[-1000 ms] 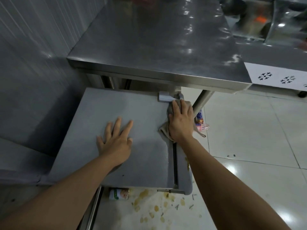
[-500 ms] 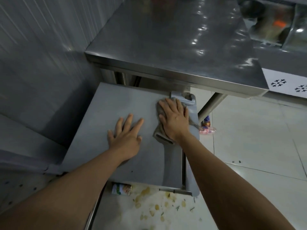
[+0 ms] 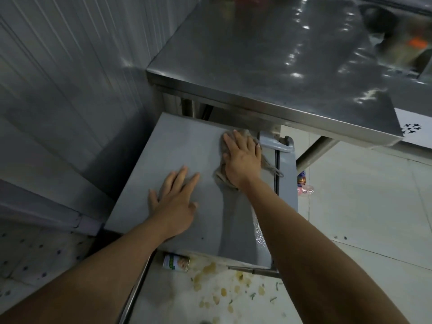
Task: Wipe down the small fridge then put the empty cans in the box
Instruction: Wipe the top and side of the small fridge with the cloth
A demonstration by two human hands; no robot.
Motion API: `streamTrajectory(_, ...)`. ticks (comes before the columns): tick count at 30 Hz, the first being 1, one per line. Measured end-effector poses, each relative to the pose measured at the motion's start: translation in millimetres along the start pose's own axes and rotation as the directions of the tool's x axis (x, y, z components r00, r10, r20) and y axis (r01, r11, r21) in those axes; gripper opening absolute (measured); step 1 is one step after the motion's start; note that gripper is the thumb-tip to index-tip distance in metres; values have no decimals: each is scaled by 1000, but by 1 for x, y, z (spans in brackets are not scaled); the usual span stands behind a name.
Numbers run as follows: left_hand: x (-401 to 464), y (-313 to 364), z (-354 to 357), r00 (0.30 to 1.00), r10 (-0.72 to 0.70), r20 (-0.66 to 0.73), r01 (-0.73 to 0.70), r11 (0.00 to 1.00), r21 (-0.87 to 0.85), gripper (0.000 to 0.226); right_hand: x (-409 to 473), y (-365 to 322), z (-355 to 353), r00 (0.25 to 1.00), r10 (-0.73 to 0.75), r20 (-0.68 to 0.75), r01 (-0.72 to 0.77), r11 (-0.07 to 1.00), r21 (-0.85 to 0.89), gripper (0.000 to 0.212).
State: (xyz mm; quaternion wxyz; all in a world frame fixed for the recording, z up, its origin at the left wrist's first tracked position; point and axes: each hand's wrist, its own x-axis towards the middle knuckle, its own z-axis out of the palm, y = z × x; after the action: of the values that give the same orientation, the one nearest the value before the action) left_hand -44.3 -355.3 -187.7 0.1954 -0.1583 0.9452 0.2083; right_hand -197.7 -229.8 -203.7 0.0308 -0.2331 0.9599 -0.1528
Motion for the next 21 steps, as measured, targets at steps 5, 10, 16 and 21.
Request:
streamTrajectory(5,-12,-2,-3,995,6,-95,-12,998,-60,69,-92,-17,-1,939,-337,76,331,940,79,53)
streamTrajectory(10,-27,-8,3,997,-53,-62,50,998,-36,66,-31,0,-8,961,-252,112,255,967,-9,51)
streamTrajectory(16,-25,-13,5,999,-28,-41,21,988,-156,68,-37,-30,3,990,-111,82,111,994,2,52)
streamTrajectory(21,-40,-21,5,984,18,-178,-57,974,-217,71,-144,-61,7,970,-222,95,223,975,7,55)
